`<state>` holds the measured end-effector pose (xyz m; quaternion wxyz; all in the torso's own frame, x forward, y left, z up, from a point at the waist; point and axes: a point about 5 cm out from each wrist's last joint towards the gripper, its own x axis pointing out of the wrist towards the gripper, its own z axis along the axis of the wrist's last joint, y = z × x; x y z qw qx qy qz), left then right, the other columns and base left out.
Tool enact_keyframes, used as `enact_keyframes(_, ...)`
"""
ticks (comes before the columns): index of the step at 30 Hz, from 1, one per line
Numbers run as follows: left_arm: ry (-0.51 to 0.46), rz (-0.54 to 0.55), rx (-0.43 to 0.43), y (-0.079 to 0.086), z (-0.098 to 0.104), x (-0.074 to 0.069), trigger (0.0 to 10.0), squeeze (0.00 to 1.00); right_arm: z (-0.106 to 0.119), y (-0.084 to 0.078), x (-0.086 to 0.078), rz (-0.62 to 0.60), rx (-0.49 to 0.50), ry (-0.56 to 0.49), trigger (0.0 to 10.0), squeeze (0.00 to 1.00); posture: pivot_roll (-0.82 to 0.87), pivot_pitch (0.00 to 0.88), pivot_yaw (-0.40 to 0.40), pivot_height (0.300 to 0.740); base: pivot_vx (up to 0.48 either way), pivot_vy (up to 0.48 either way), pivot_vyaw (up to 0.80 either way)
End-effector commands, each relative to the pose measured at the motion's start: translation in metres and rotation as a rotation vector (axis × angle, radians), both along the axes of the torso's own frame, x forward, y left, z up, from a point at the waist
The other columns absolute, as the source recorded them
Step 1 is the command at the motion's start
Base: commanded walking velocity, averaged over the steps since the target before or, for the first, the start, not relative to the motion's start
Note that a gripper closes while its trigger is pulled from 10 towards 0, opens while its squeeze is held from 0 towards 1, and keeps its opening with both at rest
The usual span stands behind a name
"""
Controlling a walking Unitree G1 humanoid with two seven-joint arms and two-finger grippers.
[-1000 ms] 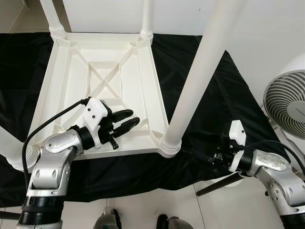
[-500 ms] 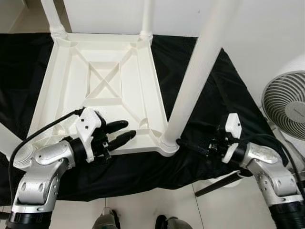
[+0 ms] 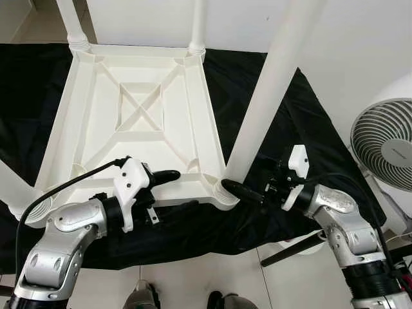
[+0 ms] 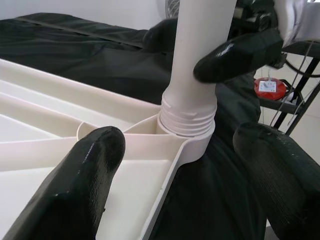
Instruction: Building children table
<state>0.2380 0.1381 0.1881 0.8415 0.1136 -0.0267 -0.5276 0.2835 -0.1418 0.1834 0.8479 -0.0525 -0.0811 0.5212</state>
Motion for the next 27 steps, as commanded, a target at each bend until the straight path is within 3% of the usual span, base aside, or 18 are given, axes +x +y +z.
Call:
enact_keyframes(1,-0.014,-0.018,0.009,-0.005,0.001,-0.002,10.0,0.0,-0.003,-0.001,0.001,-0.003,-0.011,0.005,9.4,0.0,0.15,0.155,-0.101,0.74,0.0,0.0,0.0)
enact_keyframes(2,-0.015,-0.028,0.011,-0.008,0.0,-0.002,10.0,0.0,-0.005,0.0,0.003,-0.002,-0.005,0.009,5.8,0.0,0.15,0.158,-0.103,0.74,0.0,0.0,0.0)
enact_keyframes(4,-0.016,-0.036,0.013,-0.011,-0.001,-0.003,10.0,0.0,-0.005,0.0,0.004,-0.002,-0.001,0.012,5.8,0.0,0.14,0.159,-0.102,0.74,0.0,0.0,0.0)
enact_keyframes(5,-0.026,-0.053,0.001,-0.017,0.0,-0.002,10.0,0.0,-0.008,0.004,0.007,-0.001,0.006,0.015,0.5,0.0,0.14,0.163,-0.102,0.74,0.0,0.0,0.0)
enact_keyframes(6,-0.029,-0.06,-0.006,-0.019,0.001,-0.002,10.0,0.0,-0.009,0.005,0.01,-0.007,0.007,0.015,0.0,0.0,0.14,0.166,-0.1,0.74,0.0,0.0,0.0)
enact_keyframes(19,-0.032,-0.072,-0.042,-0.03,0.003,0.003,10.0,0.0,-0.016,-0.001,0.03,-0.11,-0.005,0.003,0.0,0.0,0.13,0.165,-0.097,0.74,0.0,0.0,0.0)
enact_keyframes(27,-0.046,-0.034,-0.061,-0.032,0.003,0.007,10.0,0.0,-0.022,-0.01,0.027,-0.346,0.073,0.009,0.0,0.0,0.12,0.171,-0.1,0.74,0.0,0.0,0.0)
